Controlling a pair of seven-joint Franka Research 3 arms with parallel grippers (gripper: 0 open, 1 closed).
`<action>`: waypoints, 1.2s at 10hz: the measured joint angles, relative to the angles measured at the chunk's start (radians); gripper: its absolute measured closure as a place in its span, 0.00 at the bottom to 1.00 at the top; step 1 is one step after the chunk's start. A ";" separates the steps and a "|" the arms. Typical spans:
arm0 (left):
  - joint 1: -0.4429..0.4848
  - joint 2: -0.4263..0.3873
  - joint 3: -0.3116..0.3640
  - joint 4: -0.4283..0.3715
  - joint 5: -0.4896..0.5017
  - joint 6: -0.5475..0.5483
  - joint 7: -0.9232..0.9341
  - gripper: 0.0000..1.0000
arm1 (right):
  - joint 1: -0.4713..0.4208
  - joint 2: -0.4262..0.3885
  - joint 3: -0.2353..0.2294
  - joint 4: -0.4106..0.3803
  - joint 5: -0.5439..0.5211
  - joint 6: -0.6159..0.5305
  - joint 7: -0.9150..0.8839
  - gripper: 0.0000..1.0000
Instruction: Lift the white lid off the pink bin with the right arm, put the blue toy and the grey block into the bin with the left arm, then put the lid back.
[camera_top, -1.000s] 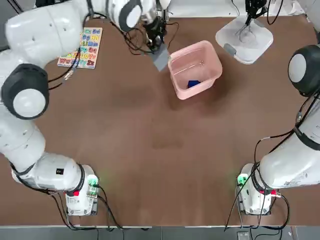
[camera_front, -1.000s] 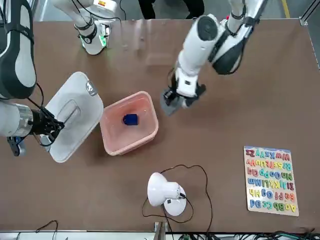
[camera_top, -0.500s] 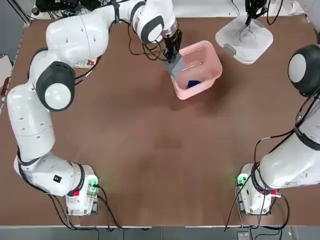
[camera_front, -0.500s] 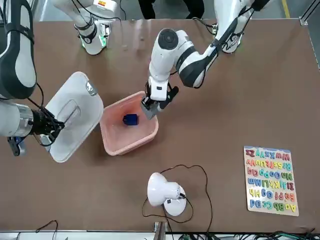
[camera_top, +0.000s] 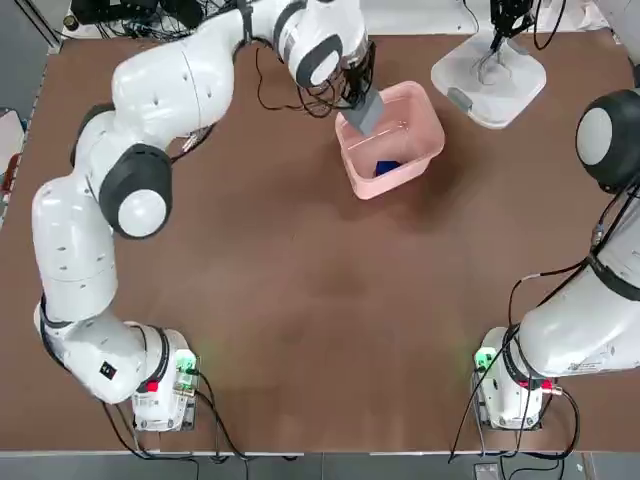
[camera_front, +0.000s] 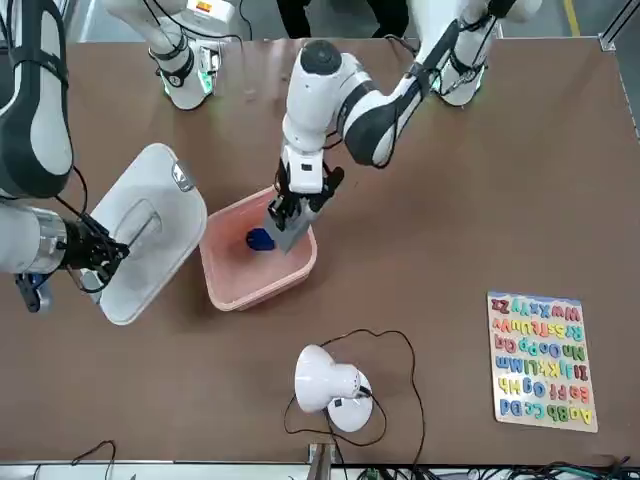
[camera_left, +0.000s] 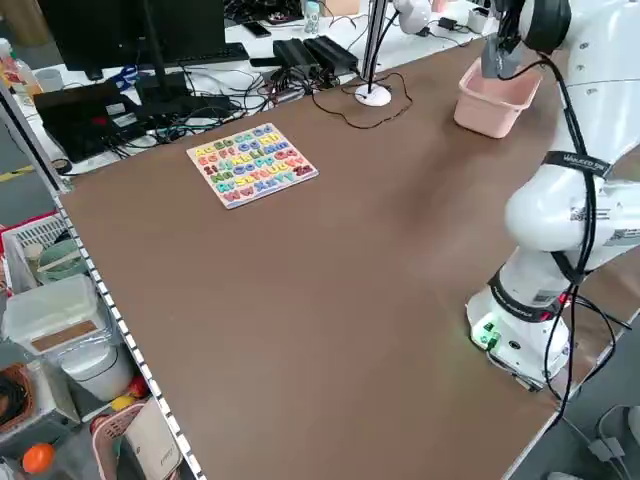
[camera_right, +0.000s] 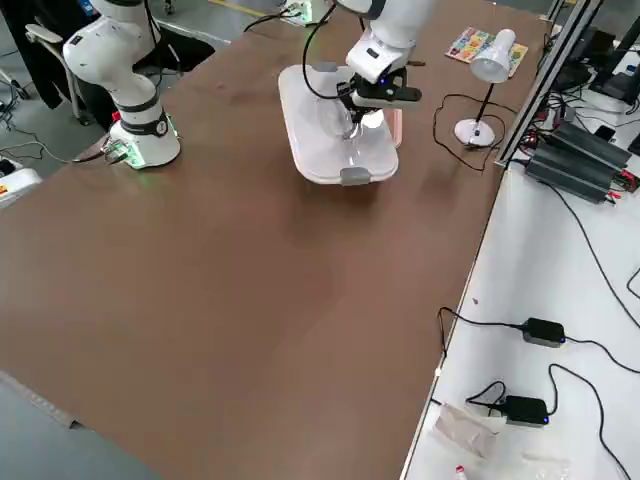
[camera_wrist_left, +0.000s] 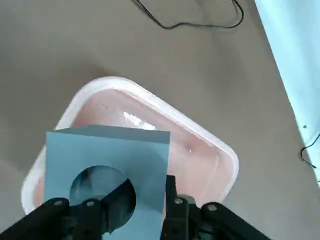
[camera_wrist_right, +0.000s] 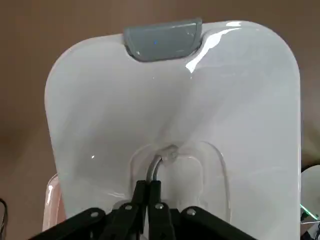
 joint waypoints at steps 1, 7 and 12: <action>-0.055 0.024 0.051 0.000 0.000 0.042 -0.024 0.70 | 0.000 0.000 0.000 0.000 0.000 0.000 0.000 0.94; -0.098 0.037 0.110 0.028 0.001 0.031 -0.041 0.23 | 0.000 0.000 0.000 -0.001 0.000 0.000 0.001 0.94; 0.071 -0.159 0.111 0.044 -0.014 -0.402 0.272 0.00 | 0.062 0.000 0.015 0.000 0.004 0.044 0.229 0.94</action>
